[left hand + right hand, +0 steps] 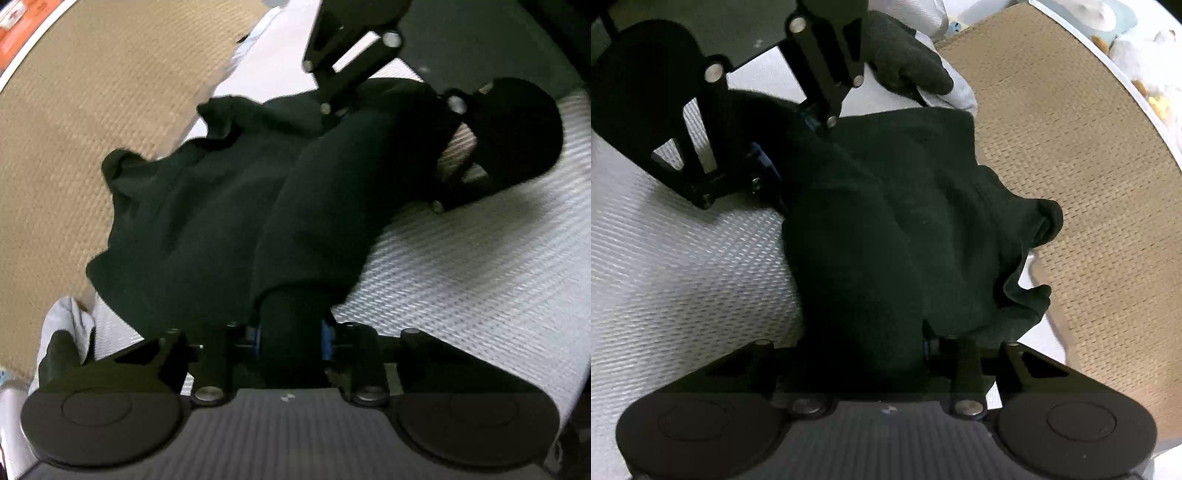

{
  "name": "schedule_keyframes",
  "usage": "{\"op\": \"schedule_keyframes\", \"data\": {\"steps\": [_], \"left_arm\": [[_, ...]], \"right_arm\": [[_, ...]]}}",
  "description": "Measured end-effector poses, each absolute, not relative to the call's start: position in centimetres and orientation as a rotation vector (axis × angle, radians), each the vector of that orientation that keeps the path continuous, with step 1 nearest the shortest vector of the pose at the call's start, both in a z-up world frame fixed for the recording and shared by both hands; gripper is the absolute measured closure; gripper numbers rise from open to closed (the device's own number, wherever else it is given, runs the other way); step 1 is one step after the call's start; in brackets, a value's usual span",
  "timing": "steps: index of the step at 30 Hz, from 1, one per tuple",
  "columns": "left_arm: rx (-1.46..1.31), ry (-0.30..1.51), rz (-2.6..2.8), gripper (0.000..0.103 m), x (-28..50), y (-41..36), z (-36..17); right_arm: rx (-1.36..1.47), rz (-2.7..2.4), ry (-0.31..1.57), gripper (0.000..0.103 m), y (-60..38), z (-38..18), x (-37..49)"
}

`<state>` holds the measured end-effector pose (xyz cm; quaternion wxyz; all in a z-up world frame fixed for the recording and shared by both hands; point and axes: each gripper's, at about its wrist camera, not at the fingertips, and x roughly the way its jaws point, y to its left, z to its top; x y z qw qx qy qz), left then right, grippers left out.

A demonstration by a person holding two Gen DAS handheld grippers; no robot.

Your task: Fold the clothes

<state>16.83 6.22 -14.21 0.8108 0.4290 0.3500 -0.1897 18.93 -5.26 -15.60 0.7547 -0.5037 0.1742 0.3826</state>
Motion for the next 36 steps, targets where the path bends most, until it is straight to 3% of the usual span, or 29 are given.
{"op": "schedule_keyframes", "data": {"steps": [9, 15, 19, 27, 36], "left_arm": [[0.911, 0.726, -0.557, 0.075, 7.6, 5.6, -9.8], [0.945, 0.714, -0.582, 0.075, 3.4, 4.9, -10.0], [0.941, 0.719, -0.575, 0.075, 3.3, 4.7, -10.0], [0.742, 0.759, -0.568, 0.074, 4.1, 5.6, -4.7], [0.707, 0.743, -0.539, 0.074, 7.5, 6.2, 0.5]], "right_arm": [[-0.967, 0.950, 0.560, 0.070, -9.0, -9.6, 13.2], [-0.946, 0.967, 0.573, 0.070, -11.0, -9.4, 8.4], [-0.949, 0.956, 0.574, 0.070, -10.8, -9.3, 8.2], [-0.849, 0.972, 0.547, 0.070, -11.3, -4.7, 10.0], [-0.779, 0.965, 0.550, 0.070, -10.4, 0.6, 15.3]]}}
